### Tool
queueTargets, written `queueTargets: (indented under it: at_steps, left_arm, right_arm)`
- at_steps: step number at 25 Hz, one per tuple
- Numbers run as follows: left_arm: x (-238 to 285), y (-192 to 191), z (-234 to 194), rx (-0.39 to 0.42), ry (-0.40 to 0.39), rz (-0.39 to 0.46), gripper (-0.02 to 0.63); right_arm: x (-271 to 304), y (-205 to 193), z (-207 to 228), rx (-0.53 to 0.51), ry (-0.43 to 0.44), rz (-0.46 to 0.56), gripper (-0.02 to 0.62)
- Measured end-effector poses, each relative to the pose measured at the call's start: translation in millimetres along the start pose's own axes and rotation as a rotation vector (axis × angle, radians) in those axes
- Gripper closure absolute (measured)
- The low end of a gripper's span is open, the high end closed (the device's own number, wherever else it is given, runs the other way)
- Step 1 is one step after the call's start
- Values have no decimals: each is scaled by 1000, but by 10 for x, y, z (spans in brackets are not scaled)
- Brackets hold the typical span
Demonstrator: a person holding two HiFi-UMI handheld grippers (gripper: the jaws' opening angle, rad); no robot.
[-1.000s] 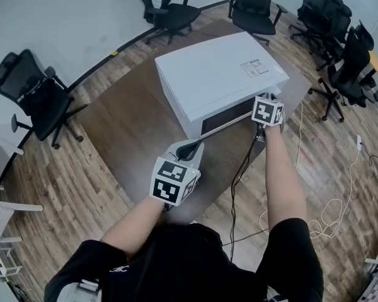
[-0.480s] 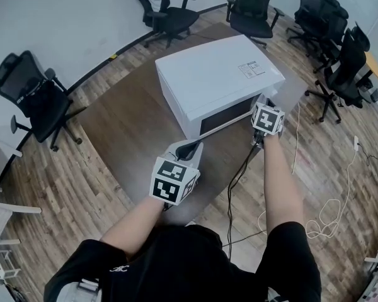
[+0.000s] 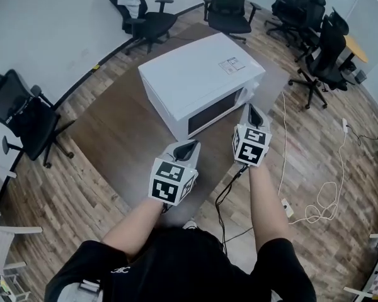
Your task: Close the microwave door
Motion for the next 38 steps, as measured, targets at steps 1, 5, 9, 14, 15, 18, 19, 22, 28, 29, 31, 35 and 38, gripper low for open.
queueTargets:
  at_steps: [1,5,9,14,15,18,19,22,28,29,31,35,38]
  left_arm:
    - [-16,15,1,-2,-7,2,595]
    - [-68,62,42,-9,-49,4,595]
    - [-145,93,143,-3,-114,2,595]
    - [-265,101,265,5,-199,-7,595]
    - [-289,94,284,8,-217,-7,595]
    - [-386,65,336,20,-269,-9,595]
    - [-425,63,350,24,-284,-8,595]
    - [-544,102,357,33,-317,-4,595]
    - [-710,132,320,39,-363,-2,595]
    - [-738,130,319,39,-368,-5,595]
    - [-779,132,308,39,-377,-8,595]
    - [-846,144,290,41,-387,-5,595]
    - [-899,157,258,44,-388,-2,595]
  right_arm:
    - [-126,64,-52,13,0,16,586]
    - [-686,278,-217,87,-30,73,586]
    - [-1273,389,-366,131,-88,99,586]
    - [-1826,367,-530,170,-166,67,586]
    - [-1893,345,-561,164,-183,58,587]
    - [-2082,294,-657,160,-236,37,588]
    - [-2146,297,-691,160,-251,33,588]
    - [-2303,352,-809,155,-272,29,588]
    - [-2438,432,-1036,155,-284,31,588]
    - [-2455,450,-1068,154,-287,32,588]
    - [-2472,474,-1121,147,-295,31,588]
    - [-2508,485,-1196,143,-303,25,588]
    - [-2528,511,-1259,140,-301,28,588]
Point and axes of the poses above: the fingertips, and each gripper's own axes: x forward along the fingers, z to its right, y out of its top, the point moved 7 cm from there along -x, backward along the fingers, and after that the axes turned 13 degrees about z, right-handed, at the moved point
